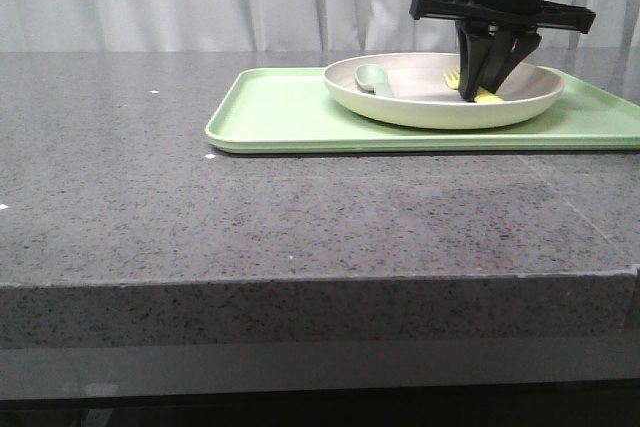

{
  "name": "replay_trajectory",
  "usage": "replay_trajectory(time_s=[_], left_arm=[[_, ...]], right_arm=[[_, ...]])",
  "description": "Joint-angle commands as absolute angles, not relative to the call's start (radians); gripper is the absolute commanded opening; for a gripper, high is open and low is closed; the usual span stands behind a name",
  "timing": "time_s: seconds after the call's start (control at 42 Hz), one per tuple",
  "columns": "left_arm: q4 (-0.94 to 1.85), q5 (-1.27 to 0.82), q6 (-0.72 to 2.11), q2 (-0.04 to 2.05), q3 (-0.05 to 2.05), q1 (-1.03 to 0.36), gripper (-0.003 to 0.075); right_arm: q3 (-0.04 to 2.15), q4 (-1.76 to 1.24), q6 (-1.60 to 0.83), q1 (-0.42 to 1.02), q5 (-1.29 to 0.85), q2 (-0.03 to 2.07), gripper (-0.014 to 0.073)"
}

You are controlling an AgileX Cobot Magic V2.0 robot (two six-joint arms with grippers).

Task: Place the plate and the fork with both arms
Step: 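Lower the right gripper onto the yellow fork and grasp it, then lift the fork and move it beside the plate on the tray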

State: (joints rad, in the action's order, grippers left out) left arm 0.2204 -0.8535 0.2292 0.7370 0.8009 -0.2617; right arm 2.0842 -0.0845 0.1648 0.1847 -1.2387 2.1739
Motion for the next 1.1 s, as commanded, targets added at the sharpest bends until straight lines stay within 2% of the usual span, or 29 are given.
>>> replay_trajectory(time_s=[0.0, 0.5, 0.763, 1.072], left_arm=[[0.241, -0.794, 0.232, 0.733, 0.828, -0.259, 0.0432], [0.241, -0.794, 0.232, 0.733, 0.828, -0.259, 0.0432], [0.241, -0.794, 0.232, 0.733, 0.828, -0.259, 0.0432], [0.241, -0.794, 0.232, 0.733, 0.828, -0.259, 0.0432]], right_arm=[[2.11, -0.061, 0.161, 0.182, -1.283, 2.104, 0.0076], [2.099, -0.061, 0.123, 0.147, -1.337, 1.891, 0.0076], [1.917, -0.061, 0.083, 0.031, -1.312, 1.751, 0.0076], [1.766, -0.067, 0.073, 0.004, -1.147, 1.77, 0.0076]])
